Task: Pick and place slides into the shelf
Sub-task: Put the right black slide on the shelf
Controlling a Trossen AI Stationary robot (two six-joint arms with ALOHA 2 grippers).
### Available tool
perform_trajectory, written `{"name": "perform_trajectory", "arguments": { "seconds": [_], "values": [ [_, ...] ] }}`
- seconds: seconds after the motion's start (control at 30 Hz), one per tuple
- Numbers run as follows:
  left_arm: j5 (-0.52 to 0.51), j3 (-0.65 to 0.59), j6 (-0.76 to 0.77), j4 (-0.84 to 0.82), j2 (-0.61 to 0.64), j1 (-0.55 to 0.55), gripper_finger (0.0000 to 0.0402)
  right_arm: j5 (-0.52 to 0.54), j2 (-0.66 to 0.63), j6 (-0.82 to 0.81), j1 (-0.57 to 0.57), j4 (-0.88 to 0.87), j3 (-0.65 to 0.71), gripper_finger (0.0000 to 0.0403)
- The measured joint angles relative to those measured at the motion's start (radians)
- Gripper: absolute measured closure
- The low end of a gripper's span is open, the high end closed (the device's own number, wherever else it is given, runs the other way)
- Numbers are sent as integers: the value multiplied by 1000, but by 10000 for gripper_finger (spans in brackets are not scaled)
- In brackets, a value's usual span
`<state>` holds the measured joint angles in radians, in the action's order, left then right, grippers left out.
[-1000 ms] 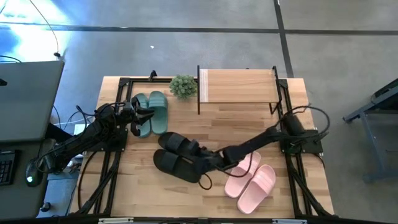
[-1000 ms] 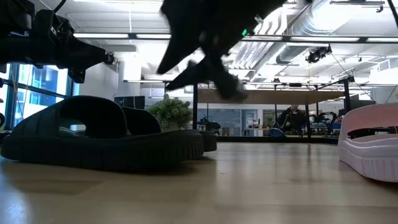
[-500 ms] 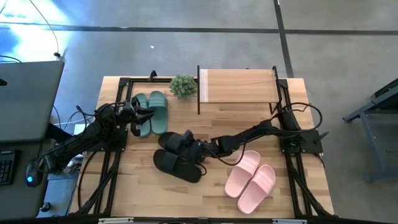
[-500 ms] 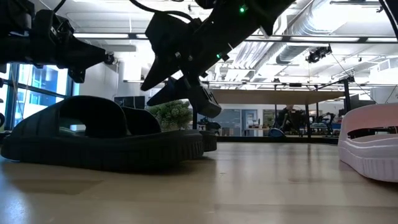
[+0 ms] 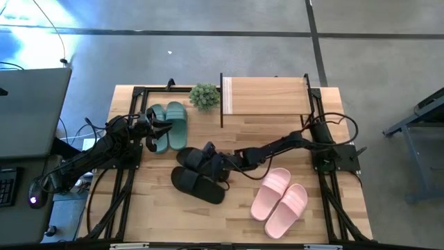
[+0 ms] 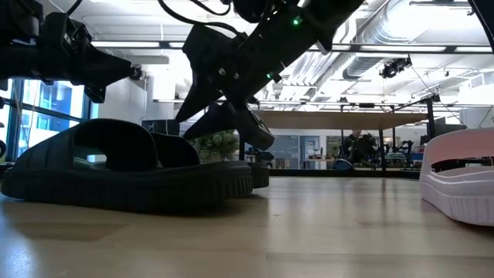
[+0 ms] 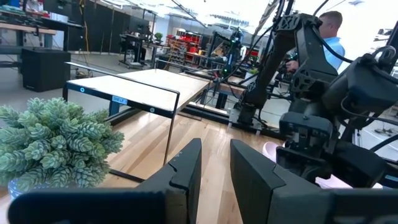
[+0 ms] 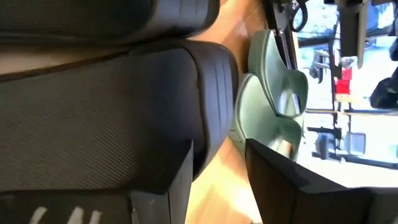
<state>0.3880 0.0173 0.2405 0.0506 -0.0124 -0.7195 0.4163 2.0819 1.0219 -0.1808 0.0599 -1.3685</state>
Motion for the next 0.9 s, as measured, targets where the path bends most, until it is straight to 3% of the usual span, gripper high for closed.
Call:
{"name": "perform_trajectory", "arguments": {
  "seconds": [0.1,0.3,0.57,0.73,0.9],
  "values": [
    [-2,0,0,0,0,0,330,-73,3,-33,11,-7,0,265],
    [-15,0,0,0,0,0,330,-73,52,-27,25,-5,-25,265],
    [-17,0,0,0,0,0,330,90,201,0,24,-35,-224,265],
    [-14,0,0,-2,0,0,330,95,230,-19,21,-135,-322,266],
    [-9,0,0,-3,0,0,330,73,230,-36,24,-177,-332,291]
  ]
}}
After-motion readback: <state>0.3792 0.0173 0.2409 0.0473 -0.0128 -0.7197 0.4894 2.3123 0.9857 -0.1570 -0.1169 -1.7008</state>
